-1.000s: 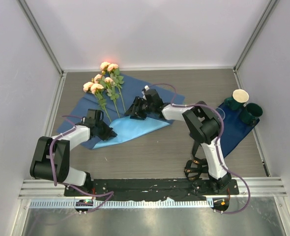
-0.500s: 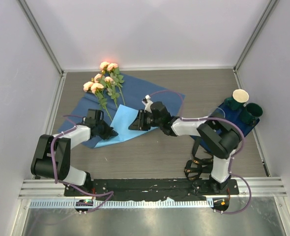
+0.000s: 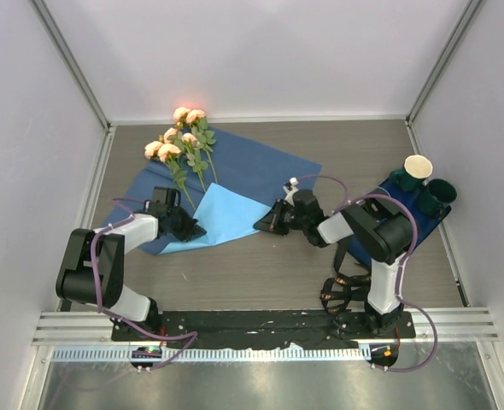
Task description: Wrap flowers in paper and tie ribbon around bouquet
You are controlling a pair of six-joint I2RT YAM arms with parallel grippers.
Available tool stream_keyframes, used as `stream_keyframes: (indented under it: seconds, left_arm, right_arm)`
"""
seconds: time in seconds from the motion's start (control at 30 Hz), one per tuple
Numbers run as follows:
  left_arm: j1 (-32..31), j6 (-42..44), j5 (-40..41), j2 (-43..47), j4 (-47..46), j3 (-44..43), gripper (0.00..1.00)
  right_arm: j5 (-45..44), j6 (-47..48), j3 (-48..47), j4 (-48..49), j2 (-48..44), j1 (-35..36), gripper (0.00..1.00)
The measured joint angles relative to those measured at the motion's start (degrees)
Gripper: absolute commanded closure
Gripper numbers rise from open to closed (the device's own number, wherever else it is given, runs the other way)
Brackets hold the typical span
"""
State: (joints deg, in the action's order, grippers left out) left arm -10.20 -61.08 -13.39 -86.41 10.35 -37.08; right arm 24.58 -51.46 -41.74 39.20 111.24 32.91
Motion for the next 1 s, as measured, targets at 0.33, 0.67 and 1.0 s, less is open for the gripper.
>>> stream_keyframes:
  seconds: [0.33, 0.67, 1.0]
  left_arm:
    - [0.3, 0.0, -0.4, -0.1, 0.1, 0.0, 1.0]
    - [0.6, 0.0, -1.0, 0.0, -0.3, 0.3, 1.0]
    - [0.5, 1.0, -0.1, 0.9, 0.0, 0.5, 1.0]
  right_arm:
    - [-3.2, -1.2, 12.3, -0.1, -10.2, -14.1, 1.0]
    - [-21.9, 8.7, 6.9, -27.5, -25.2, -15.0, 0.88]
    - [-21.7, 11.5, -13.0, -25.7, -18.3, 12.1, 0.88]
